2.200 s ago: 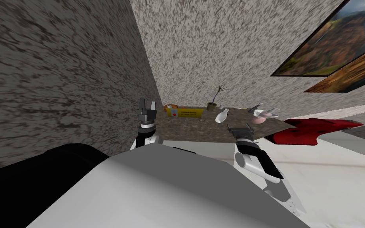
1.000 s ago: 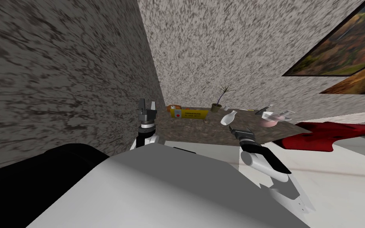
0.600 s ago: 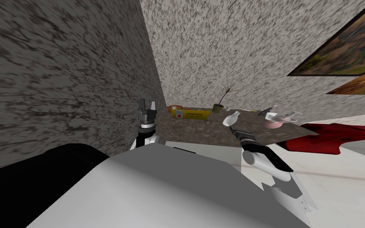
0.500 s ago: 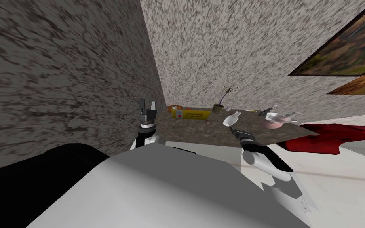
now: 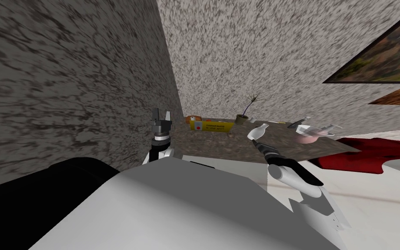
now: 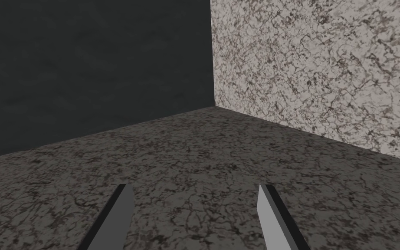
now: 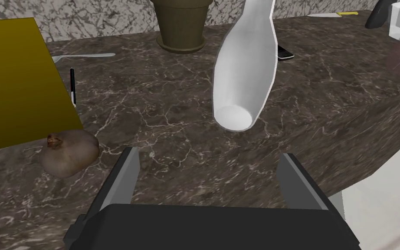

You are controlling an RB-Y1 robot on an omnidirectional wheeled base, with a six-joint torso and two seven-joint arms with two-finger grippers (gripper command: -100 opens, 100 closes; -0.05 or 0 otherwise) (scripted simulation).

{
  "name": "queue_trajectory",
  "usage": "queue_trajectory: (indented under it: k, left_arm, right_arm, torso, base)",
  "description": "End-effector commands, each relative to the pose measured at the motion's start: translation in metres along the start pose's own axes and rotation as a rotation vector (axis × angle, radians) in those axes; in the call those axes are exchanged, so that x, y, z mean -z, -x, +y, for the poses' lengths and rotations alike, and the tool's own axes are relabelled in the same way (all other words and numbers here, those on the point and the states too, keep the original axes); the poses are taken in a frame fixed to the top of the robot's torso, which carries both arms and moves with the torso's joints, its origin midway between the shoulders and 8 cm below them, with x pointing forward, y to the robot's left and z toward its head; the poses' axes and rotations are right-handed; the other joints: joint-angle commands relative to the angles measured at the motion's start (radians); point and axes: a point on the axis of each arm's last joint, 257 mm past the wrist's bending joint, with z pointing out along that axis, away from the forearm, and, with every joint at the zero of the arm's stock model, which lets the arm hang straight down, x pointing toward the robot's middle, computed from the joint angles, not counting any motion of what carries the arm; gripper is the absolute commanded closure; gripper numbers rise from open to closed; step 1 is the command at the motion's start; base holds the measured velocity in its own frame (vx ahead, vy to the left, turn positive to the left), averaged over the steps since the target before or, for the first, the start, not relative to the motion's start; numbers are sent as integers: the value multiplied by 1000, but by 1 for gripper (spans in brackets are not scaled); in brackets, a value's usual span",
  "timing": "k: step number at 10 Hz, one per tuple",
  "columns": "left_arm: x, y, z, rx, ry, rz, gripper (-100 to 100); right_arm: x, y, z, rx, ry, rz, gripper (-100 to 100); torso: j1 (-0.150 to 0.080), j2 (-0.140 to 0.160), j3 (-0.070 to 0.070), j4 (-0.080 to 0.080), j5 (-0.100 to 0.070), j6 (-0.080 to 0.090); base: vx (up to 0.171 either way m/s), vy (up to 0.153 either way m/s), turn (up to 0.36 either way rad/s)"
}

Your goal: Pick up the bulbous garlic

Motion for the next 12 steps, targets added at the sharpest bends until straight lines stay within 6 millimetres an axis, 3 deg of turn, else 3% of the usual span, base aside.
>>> queue_trajectory:
  k: [1,12]
  left_arm:
    - [0,0,0,0,0,0,0]
    - [0,0,0,0,0,0,0]
  right_arm:
    - [-1,1,2,-34,1,-7,-100]
    - [-21,37,26,-422,39,-196,-100]
  torso:
    - [0,0,0,0,0,0]
    - [-1,0,0,0,0,0]
  base:
    - [18,26,-2]
    - [32,50,25]
